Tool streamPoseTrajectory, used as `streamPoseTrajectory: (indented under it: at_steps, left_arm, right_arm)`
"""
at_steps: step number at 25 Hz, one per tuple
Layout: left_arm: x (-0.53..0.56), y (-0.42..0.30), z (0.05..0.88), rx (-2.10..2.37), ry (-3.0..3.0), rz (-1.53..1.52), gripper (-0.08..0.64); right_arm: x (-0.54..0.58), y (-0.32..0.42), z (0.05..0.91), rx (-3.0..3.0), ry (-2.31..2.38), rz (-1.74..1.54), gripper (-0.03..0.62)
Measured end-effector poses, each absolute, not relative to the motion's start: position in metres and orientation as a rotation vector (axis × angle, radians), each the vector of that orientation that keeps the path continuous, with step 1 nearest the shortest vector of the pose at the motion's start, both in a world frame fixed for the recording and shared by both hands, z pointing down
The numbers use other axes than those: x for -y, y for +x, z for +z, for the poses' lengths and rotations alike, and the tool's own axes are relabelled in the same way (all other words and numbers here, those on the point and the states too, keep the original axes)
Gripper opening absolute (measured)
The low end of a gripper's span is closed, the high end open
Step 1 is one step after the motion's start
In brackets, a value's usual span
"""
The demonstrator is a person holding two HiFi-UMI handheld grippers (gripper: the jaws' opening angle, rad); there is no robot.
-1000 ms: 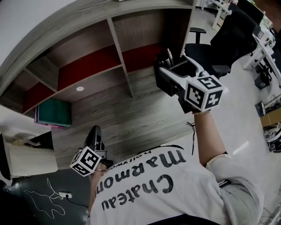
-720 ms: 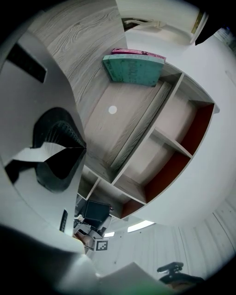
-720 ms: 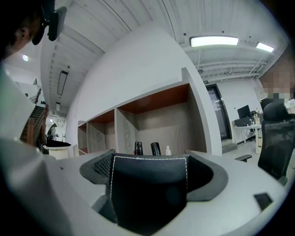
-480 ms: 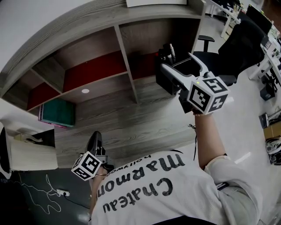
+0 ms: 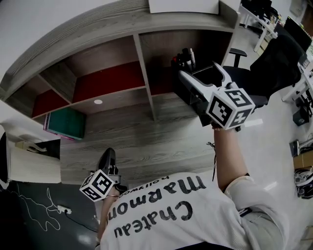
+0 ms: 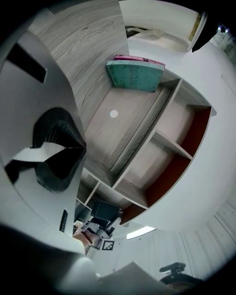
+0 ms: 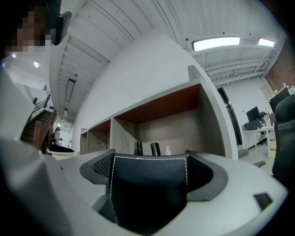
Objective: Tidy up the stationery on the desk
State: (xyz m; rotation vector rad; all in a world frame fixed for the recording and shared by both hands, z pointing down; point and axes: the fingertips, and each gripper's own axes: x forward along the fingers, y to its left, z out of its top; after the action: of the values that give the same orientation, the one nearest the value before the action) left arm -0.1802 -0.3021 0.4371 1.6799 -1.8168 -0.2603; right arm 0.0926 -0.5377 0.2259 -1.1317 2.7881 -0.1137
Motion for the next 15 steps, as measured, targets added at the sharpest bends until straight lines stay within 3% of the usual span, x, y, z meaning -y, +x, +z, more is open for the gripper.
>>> streamPoseTrajectory:
  at_steps: [15]
  left_arm:
    - [0.318, -0.153, 0.457, 1.820, 1.613, -0.221, 0.017]
  right_arm:
    - [0.572, 0.089, 0.240, -2.793, -1.050, -0.133, 0.466]
